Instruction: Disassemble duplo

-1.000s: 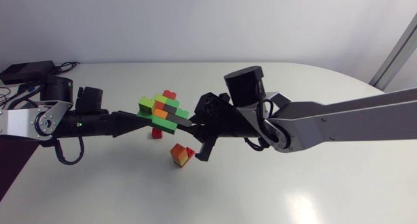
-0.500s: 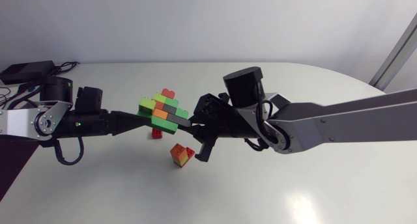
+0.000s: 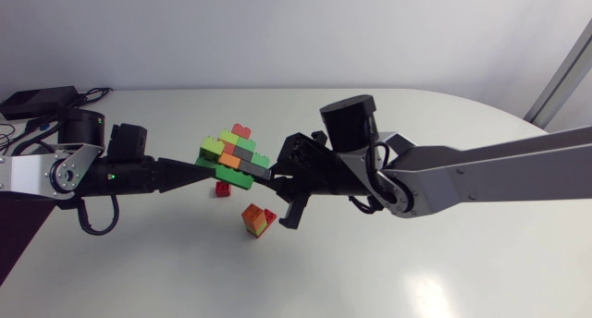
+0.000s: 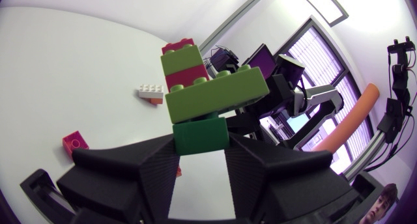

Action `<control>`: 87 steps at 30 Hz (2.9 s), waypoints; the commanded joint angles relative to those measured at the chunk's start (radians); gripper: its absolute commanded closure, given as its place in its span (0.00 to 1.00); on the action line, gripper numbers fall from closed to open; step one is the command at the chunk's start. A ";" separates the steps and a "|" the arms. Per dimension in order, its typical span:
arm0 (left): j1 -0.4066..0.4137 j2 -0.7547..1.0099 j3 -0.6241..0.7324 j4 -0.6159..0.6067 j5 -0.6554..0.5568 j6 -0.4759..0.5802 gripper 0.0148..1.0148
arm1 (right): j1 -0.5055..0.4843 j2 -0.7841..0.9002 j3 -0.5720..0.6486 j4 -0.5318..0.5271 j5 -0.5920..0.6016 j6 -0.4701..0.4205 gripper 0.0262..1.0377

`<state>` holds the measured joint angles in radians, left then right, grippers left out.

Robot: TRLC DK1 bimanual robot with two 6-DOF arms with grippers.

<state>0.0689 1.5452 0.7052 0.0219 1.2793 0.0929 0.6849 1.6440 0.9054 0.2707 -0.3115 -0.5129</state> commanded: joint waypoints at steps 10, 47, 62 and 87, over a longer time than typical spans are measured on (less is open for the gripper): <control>-0.007 0.007 0.008 0.033 -0.066 0.061 0.78 | -0.073 -0.009 0.021 -0.013 -0.081 0.083 0.77; -0.213 0.115 -0.049 0.314 -1.361 0.177 0.19 | -0.113 0.066 0.082 -0.064 -0.001 0.102 0.77; -0.299 -0.277 -0.274 0.457 -1.167 0.195 0.10 | -0.012 0.097 0.064 -0.008 0.256 0.020 0.77; -0.506 -0.373 -0.375 0.576 -1.328 0.252 0.10 | 0.058 0.122 0.067 -0.016 0.264 -0.001 0.77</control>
<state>-0.4278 1.1896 0.3492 0.5842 -0.0418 0.3660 0.7300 1.7496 0.9668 0.2394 -0.0513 -0.4950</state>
